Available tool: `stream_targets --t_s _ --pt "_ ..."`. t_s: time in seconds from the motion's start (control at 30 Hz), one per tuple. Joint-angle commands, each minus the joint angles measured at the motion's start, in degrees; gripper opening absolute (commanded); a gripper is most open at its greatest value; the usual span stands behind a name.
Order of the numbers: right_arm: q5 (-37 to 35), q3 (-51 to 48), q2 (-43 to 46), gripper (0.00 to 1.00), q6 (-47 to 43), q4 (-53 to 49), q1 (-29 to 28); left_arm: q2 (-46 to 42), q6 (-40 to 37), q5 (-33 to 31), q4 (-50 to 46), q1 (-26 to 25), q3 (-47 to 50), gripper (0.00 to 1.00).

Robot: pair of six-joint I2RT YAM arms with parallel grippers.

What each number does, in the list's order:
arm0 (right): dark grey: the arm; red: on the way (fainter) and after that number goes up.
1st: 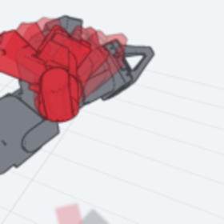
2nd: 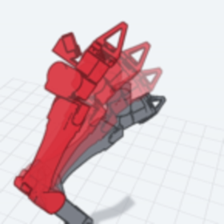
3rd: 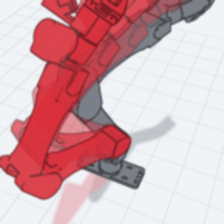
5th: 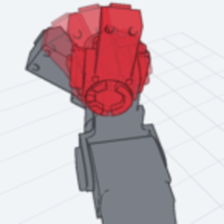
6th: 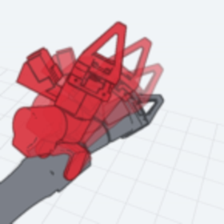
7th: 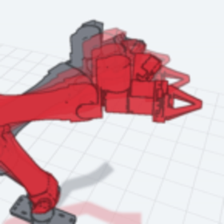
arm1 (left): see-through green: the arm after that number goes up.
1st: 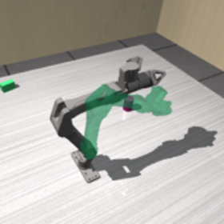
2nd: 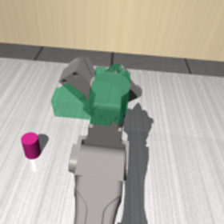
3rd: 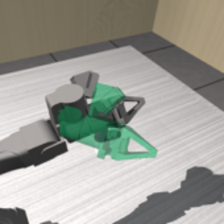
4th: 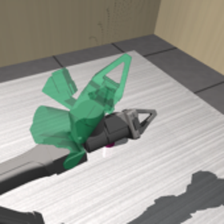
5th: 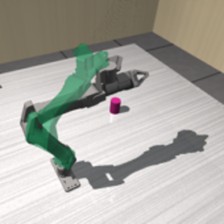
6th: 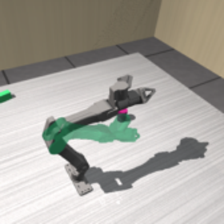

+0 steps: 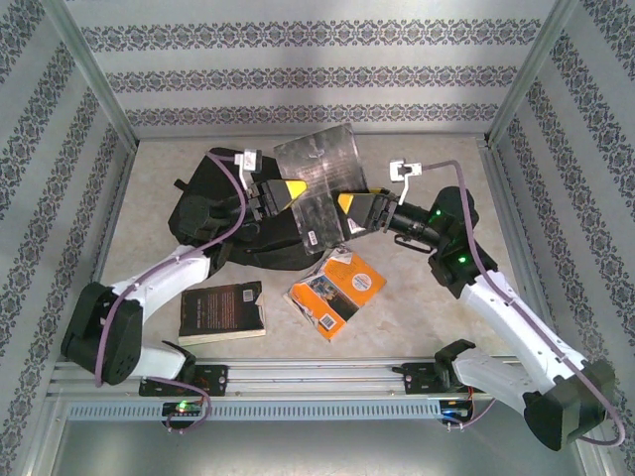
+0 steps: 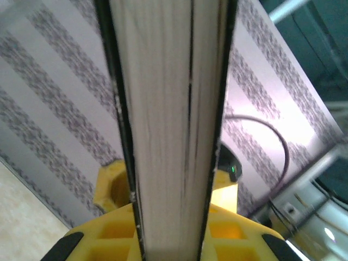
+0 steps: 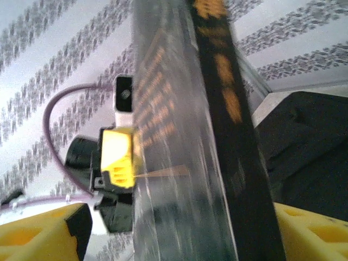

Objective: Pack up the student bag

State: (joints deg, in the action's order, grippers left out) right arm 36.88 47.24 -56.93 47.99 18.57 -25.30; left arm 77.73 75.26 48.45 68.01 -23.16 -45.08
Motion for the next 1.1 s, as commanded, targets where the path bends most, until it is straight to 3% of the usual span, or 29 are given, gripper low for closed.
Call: stream_targets --t_s 0.0,0.13,0.27,0.37,0.67,0.8,0.93,1.07 --pt "-8.2 -2.9 0.3 0.83 8.1 13.5 -1.9 -4.9 -4.2 -20.5 0.6 0.1 2.0 0.0" --pt "-14.5 -7.7 -3.2 0.91 17.6 27.0 -3.8 -3.9 0.3 -29.5 5.0 -0.5 3.8 0.0" --pt "-17.6 -9.8 -10.8 0.89 24.6 44.3 -6.5 -2.1 1.7 -29.1 5.8 -1.4 2.3 0.0" --pt "-17.8 -8.2 -14.1 0.8 25.5 48.8 -8.3 -2.3 1.4 -29.4 5.2 -1.7 3.1 0.0" --pt "-22.8 -7.1 -15.1 0.5 21.6 47.1 -9.7 -1.3 2.3 -28.5 5.6 -1.7 5.1 0.0" --pt "-22.6 -6.0 -16.7 0.45 22.2 46.7 -9.5 -0.8 2.6 -28.0 5.7 -1.7 5.3 0.0" --pt "-22.7 -5.2 -18.2 0.33 22.8 46.9 -9.4 -0.5 2.8 -27.6 5.7 -1.7 5.5 0.0" --pt "-22.1 -5.1 -17.3 0.0 21.2 44.3 -8.7 -0.7 0.5 -23.8 2.4 -1.5 4.8 0.0"
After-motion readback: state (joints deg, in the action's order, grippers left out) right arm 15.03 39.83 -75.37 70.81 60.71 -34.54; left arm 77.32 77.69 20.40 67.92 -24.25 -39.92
